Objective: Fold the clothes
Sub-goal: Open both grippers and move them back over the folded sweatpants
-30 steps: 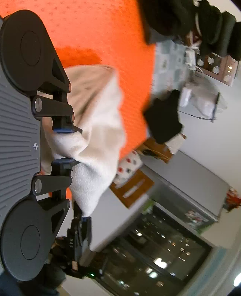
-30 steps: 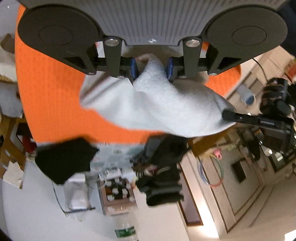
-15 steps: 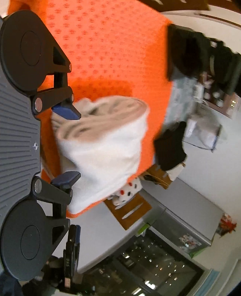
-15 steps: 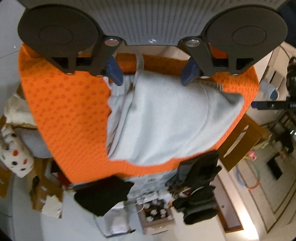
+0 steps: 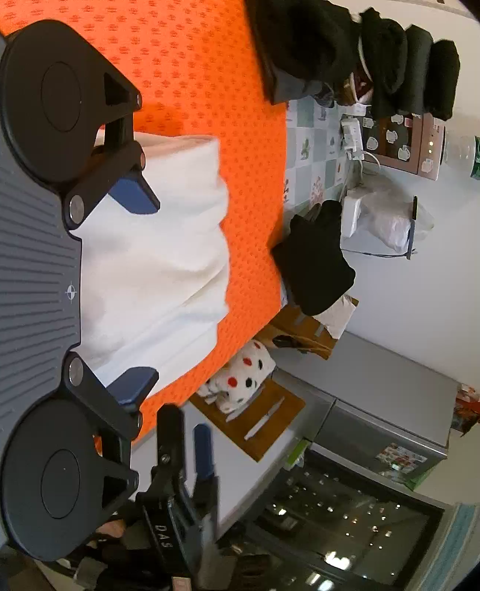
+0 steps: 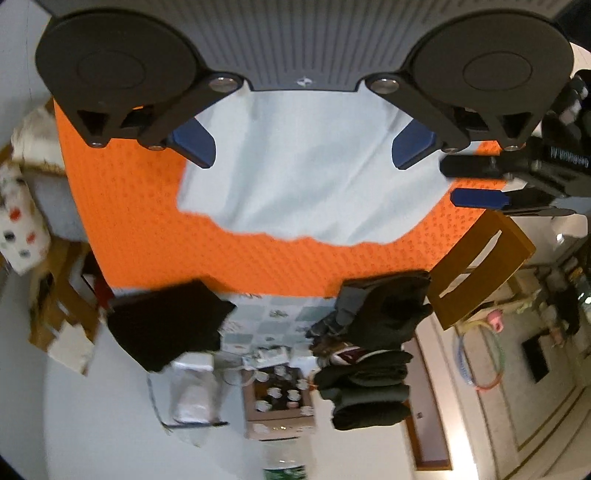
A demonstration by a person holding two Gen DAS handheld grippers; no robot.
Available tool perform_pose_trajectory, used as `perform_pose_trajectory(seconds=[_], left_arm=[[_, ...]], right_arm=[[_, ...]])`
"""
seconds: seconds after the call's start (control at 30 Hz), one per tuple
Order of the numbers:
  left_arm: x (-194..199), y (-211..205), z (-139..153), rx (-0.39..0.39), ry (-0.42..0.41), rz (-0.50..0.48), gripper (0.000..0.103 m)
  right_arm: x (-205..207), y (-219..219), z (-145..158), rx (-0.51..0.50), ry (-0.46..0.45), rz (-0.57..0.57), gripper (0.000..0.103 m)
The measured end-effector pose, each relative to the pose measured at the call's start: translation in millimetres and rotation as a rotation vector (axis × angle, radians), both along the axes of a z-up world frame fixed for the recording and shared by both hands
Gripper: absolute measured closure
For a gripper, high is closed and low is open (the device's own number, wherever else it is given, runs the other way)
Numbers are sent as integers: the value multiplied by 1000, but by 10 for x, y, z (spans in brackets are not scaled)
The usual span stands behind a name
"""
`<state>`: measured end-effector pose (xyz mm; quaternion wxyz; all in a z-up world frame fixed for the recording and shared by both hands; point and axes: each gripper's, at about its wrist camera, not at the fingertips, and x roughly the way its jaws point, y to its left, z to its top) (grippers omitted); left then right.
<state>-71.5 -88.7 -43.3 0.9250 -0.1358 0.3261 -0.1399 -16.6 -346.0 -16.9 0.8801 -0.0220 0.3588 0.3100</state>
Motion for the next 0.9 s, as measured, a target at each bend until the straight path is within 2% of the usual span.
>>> perform_pose_trajectory(seconds=[0.13, 0.27, 0.4, 0.53, 0.67, 0.9], left_arm=[[256, -54, -28, 34, 5, 21, 0], [443, -80, -134, 65, 21, 56, 0], [541, -160, -402, 101, 49, 67, 0], [500, -226, -676, 184, 54, 75, 0], [480, -267, -718, 205, 40, 92, 0], [526, -272, -720, 196, 52, 122, 0]], right_arm=[[342, 135, -13, 6, -19, 32, 0], [695, 212, -151, 24, -19, 24, 0], [985, 283, -518, 32, 41, -6, 0], [983, 262, -832, 30, 39, 19, 0], [954, 231, -1131, 30, 29, 48, 0], [1015, 176, -1187, 64, 38, 74, 0]])
